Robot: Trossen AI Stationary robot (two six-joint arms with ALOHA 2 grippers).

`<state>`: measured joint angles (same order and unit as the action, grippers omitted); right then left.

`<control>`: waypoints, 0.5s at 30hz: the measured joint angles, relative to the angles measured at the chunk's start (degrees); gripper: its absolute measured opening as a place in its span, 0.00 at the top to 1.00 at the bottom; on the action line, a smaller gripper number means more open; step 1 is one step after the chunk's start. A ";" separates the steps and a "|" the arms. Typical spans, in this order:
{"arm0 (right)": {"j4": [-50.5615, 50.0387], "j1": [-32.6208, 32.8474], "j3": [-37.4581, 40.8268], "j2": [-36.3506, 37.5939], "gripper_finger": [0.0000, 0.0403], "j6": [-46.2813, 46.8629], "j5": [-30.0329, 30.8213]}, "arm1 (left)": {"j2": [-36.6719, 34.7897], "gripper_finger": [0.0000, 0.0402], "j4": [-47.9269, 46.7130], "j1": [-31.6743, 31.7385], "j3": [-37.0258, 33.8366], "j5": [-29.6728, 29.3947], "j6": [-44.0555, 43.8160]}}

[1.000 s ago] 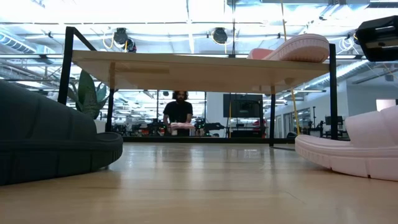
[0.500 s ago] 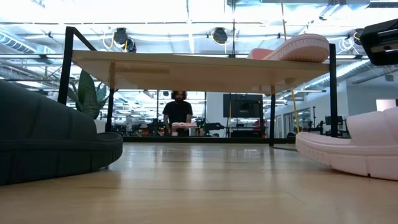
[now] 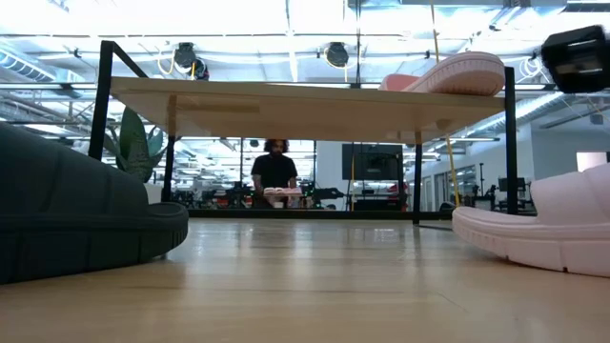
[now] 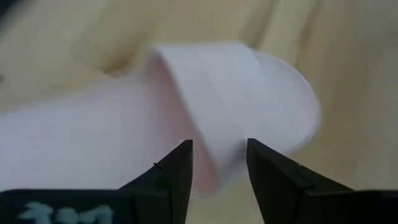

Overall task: Pick and place slides into the shelf
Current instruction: Put the pink slipper on the shelf

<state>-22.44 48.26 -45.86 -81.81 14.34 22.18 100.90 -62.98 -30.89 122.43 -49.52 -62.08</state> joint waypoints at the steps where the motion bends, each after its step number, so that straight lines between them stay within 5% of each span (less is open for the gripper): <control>1: -0.53 -0.39 0.13 -0.02 0.65 -0.07 0.52 | 0.00 0.48 0.00 0.00 0.00 0.00 0.01; 10: 1.71 -2.92 2.94 -0.03 0.66 -0.04 1.67 | 0.00 0.48 -0.02 0.02 0.02 -0.07 0.04; 15: 5.32 -2.90 5.24 0.03 0.77 0.00 2.17 | 0.00 0.48 -0.04 0.14 0.02 -0.23 0.29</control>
<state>-17.12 45.36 -40.62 -81.78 14.34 24.35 100.90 -63.02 -30.76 122.45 -49.74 -61.79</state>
